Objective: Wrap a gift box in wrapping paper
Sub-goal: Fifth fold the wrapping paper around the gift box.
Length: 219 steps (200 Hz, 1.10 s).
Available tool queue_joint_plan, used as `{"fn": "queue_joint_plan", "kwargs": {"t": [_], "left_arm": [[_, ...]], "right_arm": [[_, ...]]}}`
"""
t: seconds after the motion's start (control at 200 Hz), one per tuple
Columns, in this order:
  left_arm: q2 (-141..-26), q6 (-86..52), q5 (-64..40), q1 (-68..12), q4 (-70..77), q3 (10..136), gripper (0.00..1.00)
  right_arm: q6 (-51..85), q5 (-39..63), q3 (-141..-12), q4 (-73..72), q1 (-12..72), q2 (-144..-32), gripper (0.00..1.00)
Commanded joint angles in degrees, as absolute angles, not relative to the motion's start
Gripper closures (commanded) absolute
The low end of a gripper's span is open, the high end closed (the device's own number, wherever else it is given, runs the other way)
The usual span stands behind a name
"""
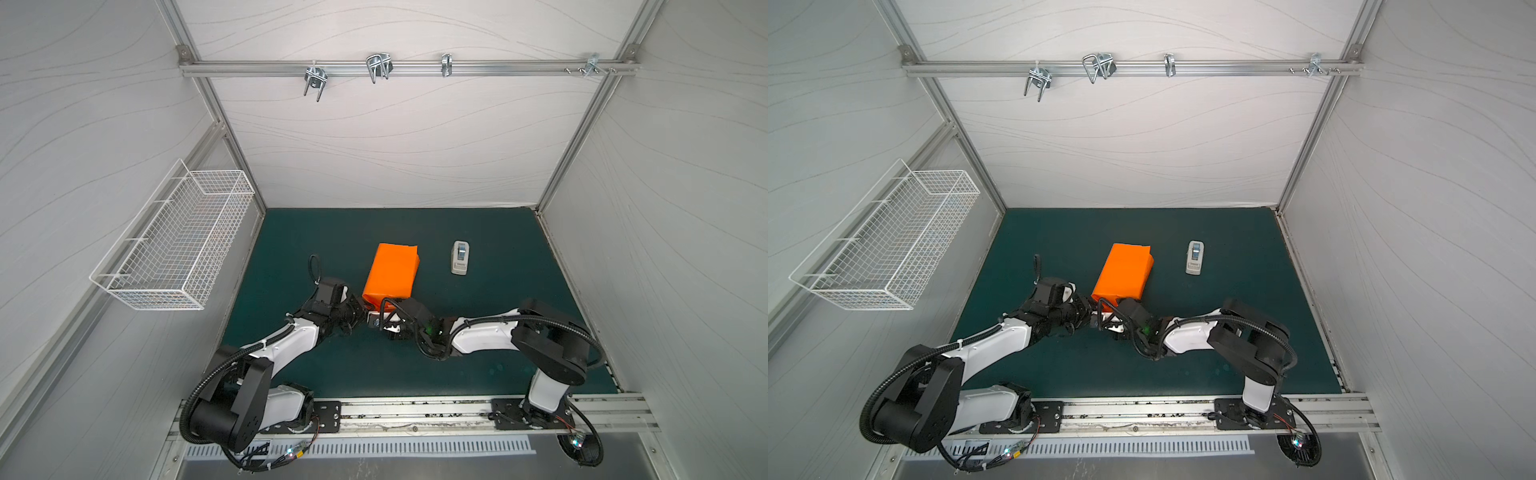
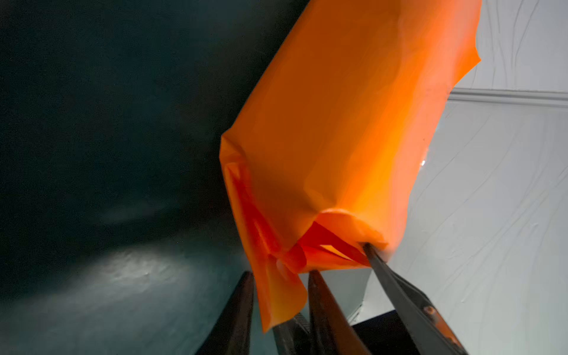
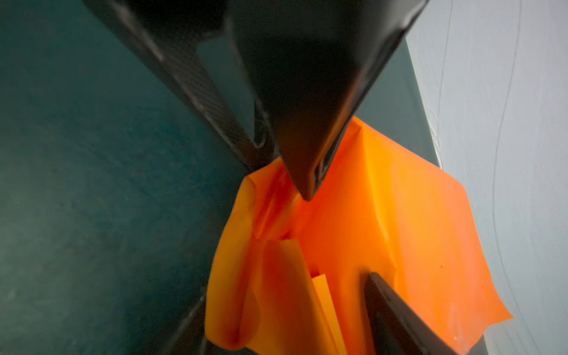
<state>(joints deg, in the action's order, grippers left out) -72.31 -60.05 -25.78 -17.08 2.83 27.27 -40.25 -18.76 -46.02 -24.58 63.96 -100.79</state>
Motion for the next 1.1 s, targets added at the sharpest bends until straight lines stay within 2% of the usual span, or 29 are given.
{"fn": "queue_joint_plan", "kwargs": {"t": [0.0, 0.26, 0.545, 0.795, 0.865, 1.09], "left_arm": [[-70.24, -59.0, -25.74, -16.45, 2.24, 30.26, 0.61], [-67.12, -54.27, -22.82, -15.9, -4.79, 31.97, 0.59], [-61.93, -46.82, -14.44, -15.89, -14.63, 31.63, 0.55], [-62.53, -45.21, -15.36, -15.91, -13.49, 28.66, 0.71], [-63.8, -46.03, -16.85, -15.91, -10.55, 27.08, 0.72], [-68.25, -47.42, -18.75, -16.58, -5.27, 26.93, 0.7]], "right_arm": [[-38.92, -17.23, -47.8, -22.19, 63.31, -99.31, 0.28], [-37.66, -16.7, -49.12, -20.31, 62.51, -99.49, 0.35], [-36.18, -15.85, -50.87, -17.98, 61.46, -99.76, 0.45], [-35.62, -14.85, -52.16, -16.35, 60.83, -100.63, 0.54], [-35.34, -14.35, -52.45, -15.84, 60.61, -100.81, 0.58], [-34.83, -13.97, -52.64, -15.64, 60.57, -100.83, 0.61]]}}
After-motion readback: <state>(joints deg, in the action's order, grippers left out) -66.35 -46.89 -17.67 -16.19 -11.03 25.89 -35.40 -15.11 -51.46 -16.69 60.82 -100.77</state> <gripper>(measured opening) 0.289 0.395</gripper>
